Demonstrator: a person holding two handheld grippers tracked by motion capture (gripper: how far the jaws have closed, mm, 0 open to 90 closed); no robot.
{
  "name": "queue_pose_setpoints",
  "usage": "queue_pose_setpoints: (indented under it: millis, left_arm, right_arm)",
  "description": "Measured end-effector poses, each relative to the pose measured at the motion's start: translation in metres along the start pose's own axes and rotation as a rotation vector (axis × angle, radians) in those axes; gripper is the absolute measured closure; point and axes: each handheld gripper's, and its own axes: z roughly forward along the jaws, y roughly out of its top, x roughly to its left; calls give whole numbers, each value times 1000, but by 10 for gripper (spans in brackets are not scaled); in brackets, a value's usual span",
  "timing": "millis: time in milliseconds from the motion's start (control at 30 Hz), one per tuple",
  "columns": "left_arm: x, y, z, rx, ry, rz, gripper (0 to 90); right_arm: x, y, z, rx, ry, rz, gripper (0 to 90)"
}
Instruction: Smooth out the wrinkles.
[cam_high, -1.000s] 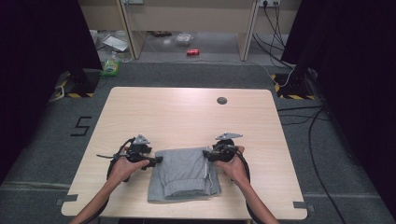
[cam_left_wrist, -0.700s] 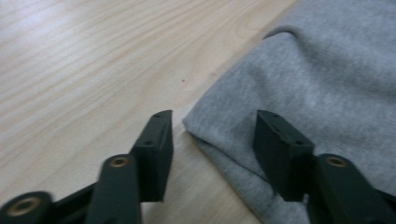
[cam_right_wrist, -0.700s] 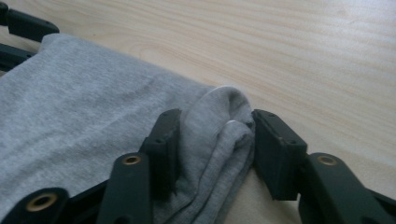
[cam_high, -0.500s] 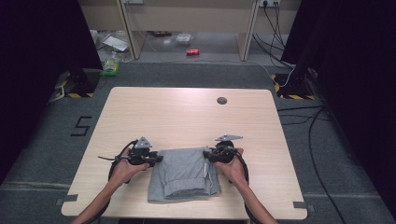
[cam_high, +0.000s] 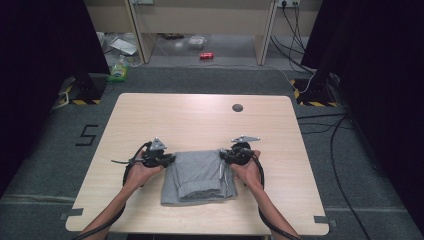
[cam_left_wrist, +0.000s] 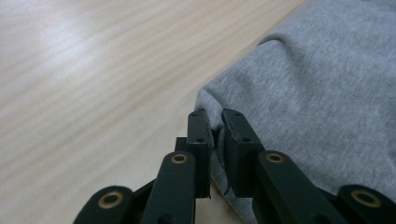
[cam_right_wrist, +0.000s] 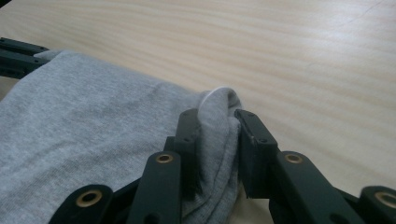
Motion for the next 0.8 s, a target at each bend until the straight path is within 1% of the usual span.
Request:
queue_pose_setpoints:
  millis: [67,100,200,300,433,600,633,700,767,800]
  left_arm:
    - [3,6,5,5,12,2,812]
    - [4,8,7,9,8,0,811]
    - [9,15,14,12,17,-10,811]
    - [15,21,20,7,23,-31,810]
    - [21,27,25,15,28,-41,807]
    - [27,32,30,18,34,-60,799]
    - [27,33,30,20,33,-59,798]
    - [27,32,30,18,38,-57,792]
    - [27,32,30,18,43,-63,775]
    - [28,32,30,19,45,-66,749]
  right_arm:
    - [-7,4,3,-6,-5,12,716]
    - [-10,7,4,-7,-7,20,716]
    - [-18,14,10,-7,-15,27,716]
    - [-23,22,15,-4,-30,27,716]
    - [-29,31,23,-3,-45,30,717]
    - [-34,40,28,13,-53,27,713]
    - [-35,41,29,12,-52,27,705]
    - [-37,41,29,15,-44,42,676]
    - [-40,40,28,6,-35,56,636]
    - [-41,40,27,7,-31,66,601]
